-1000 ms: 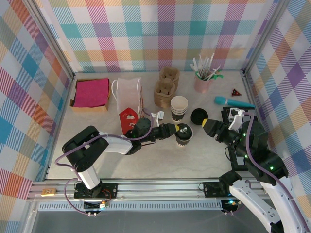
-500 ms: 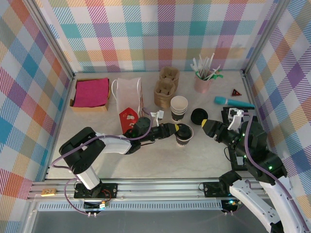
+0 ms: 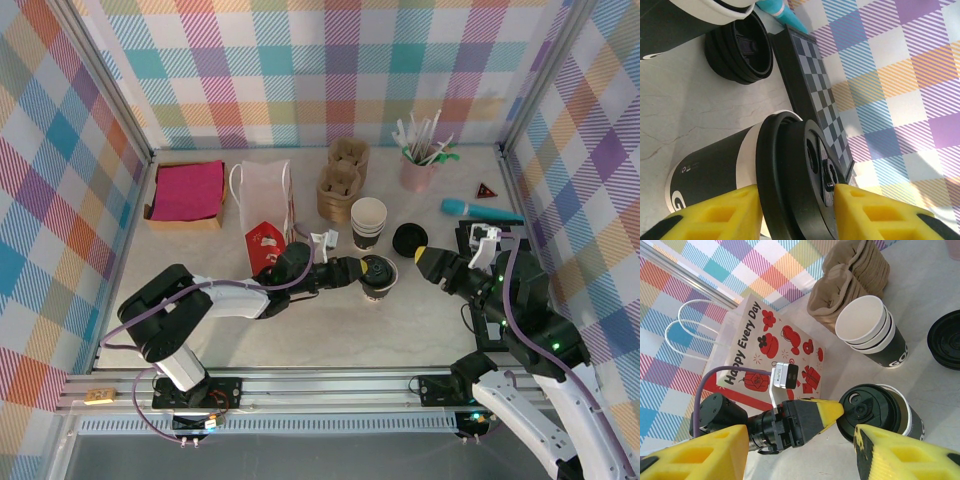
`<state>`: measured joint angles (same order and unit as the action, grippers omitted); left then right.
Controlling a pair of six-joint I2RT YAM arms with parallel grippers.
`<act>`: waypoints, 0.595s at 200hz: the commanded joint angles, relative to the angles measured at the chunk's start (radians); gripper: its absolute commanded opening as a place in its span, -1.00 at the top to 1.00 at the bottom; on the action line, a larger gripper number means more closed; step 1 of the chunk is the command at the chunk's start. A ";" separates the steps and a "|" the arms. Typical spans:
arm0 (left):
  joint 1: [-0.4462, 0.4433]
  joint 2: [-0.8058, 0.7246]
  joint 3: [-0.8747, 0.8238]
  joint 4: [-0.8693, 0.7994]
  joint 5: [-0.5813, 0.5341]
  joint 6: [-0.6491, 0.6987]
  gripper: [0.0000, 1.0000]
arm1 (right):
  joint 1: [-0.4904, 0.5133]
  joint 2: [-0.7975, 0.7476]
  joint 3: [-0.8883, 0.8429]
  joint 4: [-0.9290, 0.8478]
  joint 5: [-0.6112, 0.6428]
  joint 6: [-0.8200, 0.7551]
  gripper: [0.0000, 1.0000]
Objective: Pack the takeout coffee
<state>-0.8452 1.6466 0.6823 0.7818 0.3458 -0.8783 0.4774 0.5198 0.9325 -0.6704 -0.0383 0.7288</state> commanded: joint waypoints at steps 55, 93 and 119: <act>-0.022 -0.041 0.026 -0.043 -0.034 0.049 0.03 | -0.003 -0.012 -0.018 0.041 -0.017 0.020 -0.17; -0.027 -0.043 0.037 -0.062 -0.040 0.058 0.00 | -0.003 -0.011 -0.030 0.040 -0.015 0.020 -0.17; -0.033 -0.048 0.047 -0.094 -0.051 0.079 -0.04 | -0.003 -0.009 -0.037 0.041 -0.015 0.021 -0.17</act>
<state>-0.8597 1.6318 0.6949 0.7170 0.3141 -0.8379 0.4778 0.5198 0.9054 -0.6659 -0.0452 0.7441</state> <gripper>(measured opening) 0.508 0.586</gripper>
